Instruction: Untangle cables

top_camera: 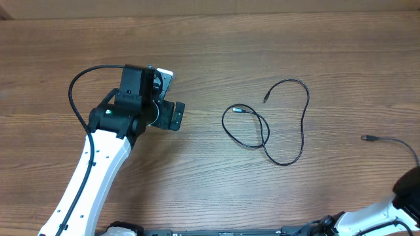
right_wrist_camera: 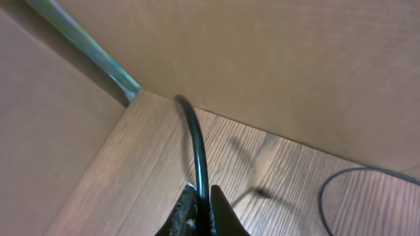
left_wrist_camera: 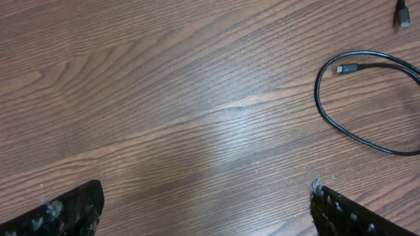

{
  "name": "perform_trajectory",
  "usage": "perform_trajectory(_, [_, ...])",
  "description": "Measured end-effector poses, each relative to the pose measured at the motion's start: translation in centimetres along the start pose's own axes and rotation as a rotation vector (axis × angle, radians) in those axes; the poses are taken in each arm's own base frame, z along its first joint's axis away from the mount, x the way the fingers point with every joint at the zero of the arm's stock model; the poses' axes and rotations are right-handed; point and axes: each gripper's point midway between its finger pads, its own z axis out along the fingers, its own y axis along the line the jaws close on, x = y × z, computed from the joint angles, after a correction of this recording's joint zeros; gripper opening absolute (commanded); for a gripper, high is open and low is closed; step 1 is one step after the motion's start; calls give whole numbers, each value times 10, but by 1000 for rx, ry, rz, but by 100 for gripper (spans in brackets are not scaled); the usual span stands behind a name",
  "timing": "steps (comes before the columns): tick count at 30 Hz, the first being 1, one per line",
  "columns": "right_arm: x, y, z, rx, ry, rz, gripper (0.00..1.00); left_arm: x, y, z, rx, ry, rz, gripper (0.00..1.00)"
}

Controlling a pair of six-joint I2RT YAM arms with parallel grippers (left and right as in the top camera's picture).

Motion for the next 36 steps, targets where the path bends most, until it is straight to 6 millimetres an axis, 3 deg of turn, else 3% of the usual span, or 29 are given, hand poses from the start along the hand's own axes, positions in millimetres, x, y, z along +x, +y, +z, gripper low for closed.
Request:
perform_trajectory(5, [13, -9, 15, -19, 75, 27, 4, 0, 0, 0, 0, 0, 0, 100])
perform_trajectory(7, [36, -6, 35, -43, 160, 32, 4, 0, 0, 0, 0, 0, 0, 100])
perform_trajectory(13, [85, -13, 60, -34, 317, 42, 4, 0, 0, 0, 0, 0, 0, 100])
perform_trajectory(16, [103, -17, 64, -23, 374, 47, 17, 0, 0, 0, 0, 0, 0, 100])
perform_trajectory(18, [111, -18, 64, -23, 403, 53, 31, 0, 0, 0, 0, 0, 0, 100])
perform_trajectory(19, [114, -16, 64, -41, 415, 49, 50, 0, 0, 0, 0, 0, 0, 100])
perform_trajectory(21, [116, -10, 62, -78, 430, 42, 78, 0, 0, 0, 0, 0, 0, 100])
perform_trajectory(22, [119, -6, 61, -99, 444, 42, 82, 0, 0, 0, 0, 0, 0, 100])
perform_trajectory(28, [140, 12, 45, -232, 559, 19, 85, 0, 0, 0, 0, 0, 0, 100])
perform_trajectory(36, [185, 37, 10, -373, 762, -74, 85, 0, 0, 0, 0, 0, 0, 100])
